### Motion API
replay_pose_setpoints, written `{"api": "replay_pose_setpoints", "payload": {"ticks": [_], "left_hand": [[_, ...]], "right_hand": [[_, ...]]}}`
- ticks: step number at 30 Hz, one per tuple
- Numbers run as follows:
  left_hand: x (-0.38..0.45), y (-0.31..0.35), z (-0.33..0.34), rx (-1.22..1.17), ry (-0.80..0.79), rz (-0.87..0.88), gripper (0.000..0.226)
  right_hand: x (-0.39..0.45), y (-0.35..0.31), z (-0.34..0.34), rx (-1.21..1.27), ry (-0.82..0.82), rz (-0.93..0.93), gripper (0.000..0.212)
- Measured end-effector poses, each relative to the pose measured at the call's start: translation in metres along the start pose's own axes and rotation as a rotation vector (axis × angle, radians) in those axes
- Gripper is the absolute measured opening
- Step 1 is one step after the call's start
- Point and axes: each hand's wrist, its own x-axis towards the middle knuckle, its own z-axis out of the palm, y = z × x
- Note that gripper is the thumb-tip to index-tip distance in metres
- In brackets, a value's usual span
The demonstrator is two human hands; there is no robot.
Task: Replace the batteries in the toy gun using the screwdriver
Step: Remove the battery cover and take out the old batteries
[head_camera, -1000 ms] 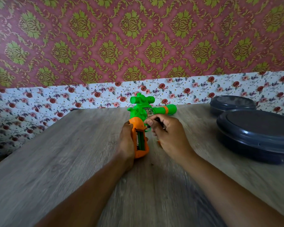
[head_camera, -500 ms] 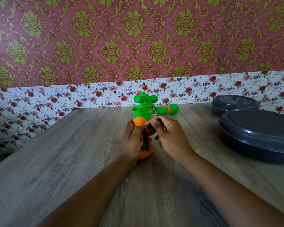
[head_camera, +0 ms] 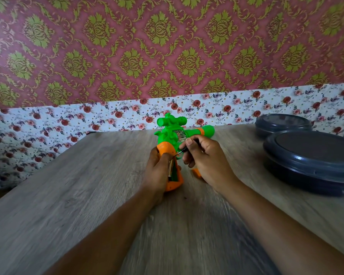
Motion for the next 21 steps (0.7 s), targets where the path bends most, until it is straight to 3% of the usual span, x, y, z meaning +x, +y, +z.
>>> {"api": "replay_pose_setpoints", "payload": {"ticks": [8,15,17,19,21], "left_hand": [[0.002,-0.002,0.0,-0.024,0.01,-0.011,0.034],[-0.001,0.001,-0.002,0.004,-0.015,0.01,0.035],[-0.001,0.001,-0.002,0.001,-0.007,0.011,0.034],[-0.003,0.001,-0.002,-0.006,-0.01,0.012,0.029],[-0.004,0.001,-0.001,-0.01,-0.011,0.029,0.019]], "right_hand": [[0.007,0.0,-0.012,-0.147,0.182,-0.003,0.032],[0.009,-0.004,-0.015,-0.224,0.191,-0.043,0.026],[0.01,-0.005,-0.017,-0.206,0.134,-0.048,0.024],[0.008,-0.005,-0.015,-0.2,-0.035,-0.007,0.022],[0.004,0.0,-0.009,-0.38,-0.208,-0.007,0.014]]}}
